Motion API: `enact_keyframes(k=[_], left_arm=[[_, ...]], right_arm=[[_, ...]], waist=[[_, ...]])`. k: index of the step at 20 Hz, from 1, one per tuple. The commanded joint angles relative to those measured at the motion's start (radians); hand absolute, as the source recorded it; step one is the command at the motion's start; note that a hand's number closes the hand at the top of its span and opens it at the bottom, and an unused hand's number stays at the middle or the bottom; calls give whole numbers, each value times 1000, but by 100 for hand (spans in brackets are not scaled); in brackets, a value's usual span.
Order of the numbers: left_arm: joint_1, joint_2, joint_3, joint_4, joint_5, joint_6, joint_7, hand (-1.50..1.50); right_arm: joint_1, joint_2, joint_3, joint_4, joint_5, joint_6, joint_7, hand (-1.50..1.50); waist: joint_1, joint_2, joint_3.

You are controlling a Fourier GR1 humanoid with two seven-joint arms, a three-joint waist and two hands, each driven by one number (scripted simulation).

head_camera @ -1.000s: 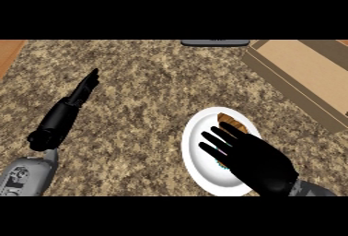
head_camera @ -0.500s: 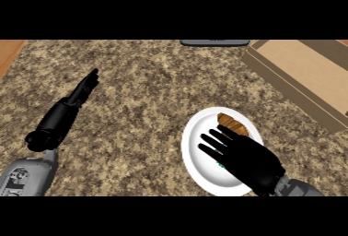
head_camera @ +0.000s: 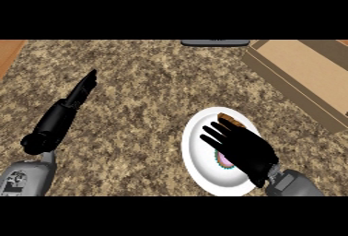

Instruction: Pick the cupcake from the plate and place it in the cardboard box

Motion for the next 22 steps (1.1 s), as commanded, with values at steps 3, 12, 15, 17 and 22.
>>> enact_keyframes(k=[3, 12, 15, 17, 22], left_arm=[[-35, -25, 21, -7, -17, -12, 38, 0], [6, -23, 36, -28, -8, -50, 24, 0], [-28, -36, 44, 18, -32, -35, 23, 0], [28, -45, 22, -5, -50, -34, -14, 0], [-39, -56, 18, 25, -49, -27, -16, 0]], right_arm=[[-57, 57, 0, 109, 47, -39, -75, 150], [18, 20, 2, 52, 69, -278, -225, 150], [25, -8, -23, -6, 56, -266, -278, 150], [-12, 87, -3, 55, 67, -334, -258, 150], [-250, 270, -335, 375, -63, -256, -9, 150]], waist=[[1, 0, 0], [-2, -1, 0], [-6, -1, 0], [0, -1, 0], [35, 19, 0]])
